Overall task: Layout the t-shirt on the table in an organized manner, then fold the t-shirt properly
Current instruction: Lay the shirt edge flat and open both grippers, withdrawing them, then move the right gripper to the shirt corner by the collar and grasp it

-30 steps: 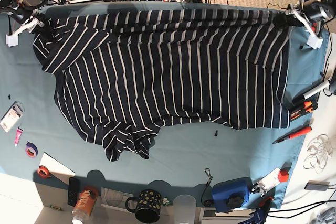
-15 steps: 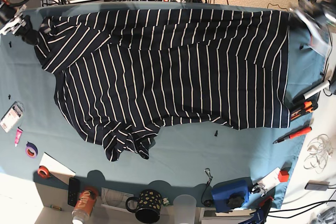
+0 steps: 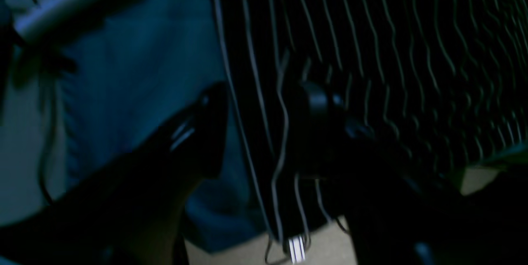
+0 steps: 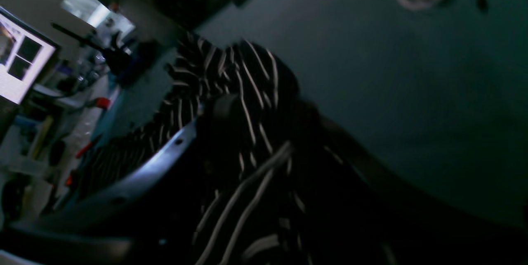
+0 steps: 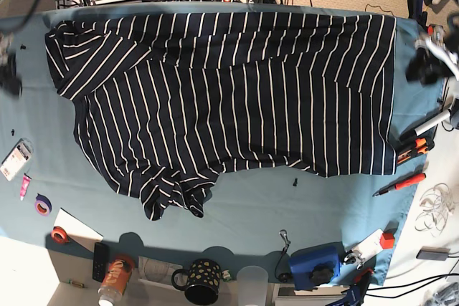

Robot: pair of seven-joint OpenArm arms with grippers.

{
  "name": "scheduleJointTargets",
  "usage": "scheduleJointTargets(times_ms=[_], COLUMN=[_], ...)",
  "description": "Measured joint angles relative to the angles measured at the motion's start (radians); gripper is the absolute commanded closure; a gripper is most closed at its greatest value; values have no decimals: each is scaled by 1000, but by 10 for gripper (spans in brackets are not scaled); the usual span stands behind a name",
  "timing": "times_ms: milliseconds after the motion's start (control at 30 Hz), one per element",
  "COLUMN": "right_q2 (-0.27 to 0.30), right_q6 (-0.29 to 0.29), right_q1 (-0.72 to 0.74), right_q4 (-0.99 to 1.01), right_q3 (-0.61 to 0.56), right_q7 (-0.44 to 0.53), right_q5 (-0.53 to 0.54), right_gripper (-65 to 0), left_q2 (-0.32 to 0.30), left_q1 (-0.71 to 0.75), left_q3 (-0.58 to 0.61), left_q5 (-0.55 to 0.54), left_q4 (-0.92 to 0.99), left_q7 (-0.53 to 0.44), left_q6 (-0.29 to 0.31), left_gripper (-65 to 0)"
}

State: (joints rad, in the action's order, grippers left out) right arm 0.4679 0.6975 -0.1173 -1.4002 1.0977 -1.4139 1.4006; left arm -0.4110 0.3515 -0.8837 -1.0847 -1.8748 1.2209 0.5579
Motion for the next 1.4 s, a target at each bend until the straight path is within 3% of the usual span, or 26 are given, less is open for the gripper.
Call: scheduleJointTargets(times_ms=[133, 300, 433, 667, 800, 1033, 1200, 1400], right_q2=[0, 0, 0, 21, 71, 80, 26, -72], right_q6=[0, 0, 0, -1, 1, 0, -1, 0], right_q1=[82, 195, 253, 309, 215, 43, -97, -233], right_q4=[0, 0, 0, -21, -131, -308, -306, -306], right_q3=[-99, -309, -391, -397, -386, -352, -352, -352], right_q7=[-3, -3, 8, -3, -4, 4, 0, 0], right_q5=[-167, -354, -358, -351, -185, -154, -241, -258], right_gripper=[-214, -214, -214, -212, -209, -209, -209, -209], left_q2=[0, -2, -2, -40, -57, -58, -56, -57], left_q1=[-42, -101, -95, -46, -24, -17, -17, -17], left_q3=[0, 0, 0, -7, -37, -94, -94, -94], left_q5=[46, 148, 186, 186, 183, 183, 179, 179], left_q4=[1, 0, 0, 0, 0, 0, 0, 0], left_q7=[-1, -37, -14, 34, 35, 35, 35, 35], left_q6=[0, 0, 0, -1, -19, -19, -19, -19], left_gripper=[-270, -270, -271, -271, -270, -271, -271, -271])
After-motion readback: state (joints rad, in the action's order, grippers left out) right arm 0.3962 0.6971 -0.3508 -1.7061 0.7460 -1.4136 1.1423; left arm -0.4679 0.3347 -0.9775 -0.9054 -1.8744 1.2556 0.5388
